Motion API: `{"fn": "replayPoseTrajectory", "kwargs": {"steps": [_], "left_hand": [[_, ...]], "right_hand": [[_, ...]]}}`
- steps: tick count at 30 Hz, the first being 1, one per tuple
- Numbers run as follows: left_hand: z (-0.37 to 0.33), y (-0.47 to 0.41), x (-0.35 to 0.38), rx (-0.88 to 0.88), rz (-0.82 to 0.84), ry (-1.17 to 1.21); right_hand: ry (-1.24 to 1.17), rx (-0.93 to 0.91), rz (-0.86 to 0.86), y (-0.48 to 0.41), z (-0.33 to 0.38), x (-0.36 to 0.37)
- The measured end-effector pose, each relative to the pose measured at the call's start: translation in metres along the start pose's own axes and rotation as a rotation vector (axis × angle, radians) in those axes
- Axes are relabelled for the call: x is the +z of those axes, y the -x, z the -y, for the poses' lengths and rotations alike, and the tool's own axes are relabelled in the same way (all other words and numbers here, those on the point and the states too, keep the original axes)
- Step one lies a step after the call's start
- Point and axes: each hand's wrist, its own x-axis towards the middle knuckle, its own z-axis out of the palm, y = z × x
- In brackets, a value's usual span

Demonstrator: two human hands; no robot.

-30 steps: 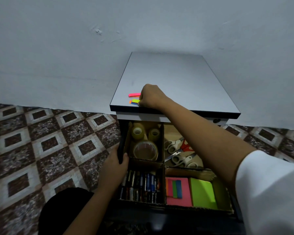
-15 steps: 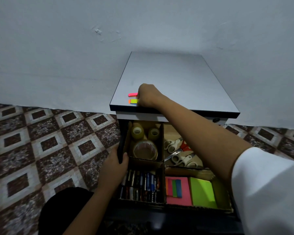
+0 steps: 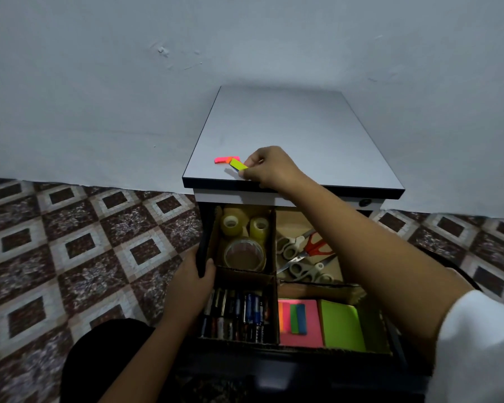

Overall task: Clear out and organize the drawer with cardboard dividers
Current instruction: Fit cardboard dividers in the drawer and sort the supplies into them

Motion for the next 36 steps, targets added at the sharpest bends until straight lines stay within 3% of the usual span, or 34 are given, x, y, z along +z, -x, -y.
{"fn": "replayPoseTrajectory", "kwargs": {"steps": [4, 9, 20, 36], "left_hand": [[0.001, 0.0, 0.0, -0.002, 0.0, 0.018], [0.0, -0.001, 0.001, -0.017, 0.012, 0.004], [0.001, 0.0, 0.002, -0.026, 0.009, -0.011], [-0.003, 0.002, 0.001, -0.049, 0.014, -0.01]], "right_hand": [[-0.187, 0.041, -0.021, 0.046, -0.016, -0.02], [-0.228, 0.135, 0.009, 0.106, -0.065, -0.036], [0.006, 0.423, 0.076, 0.18, -0.161, -0.005], [0.286, 0.514, -0.051, 0.176, -0.161, 0.02]]}}
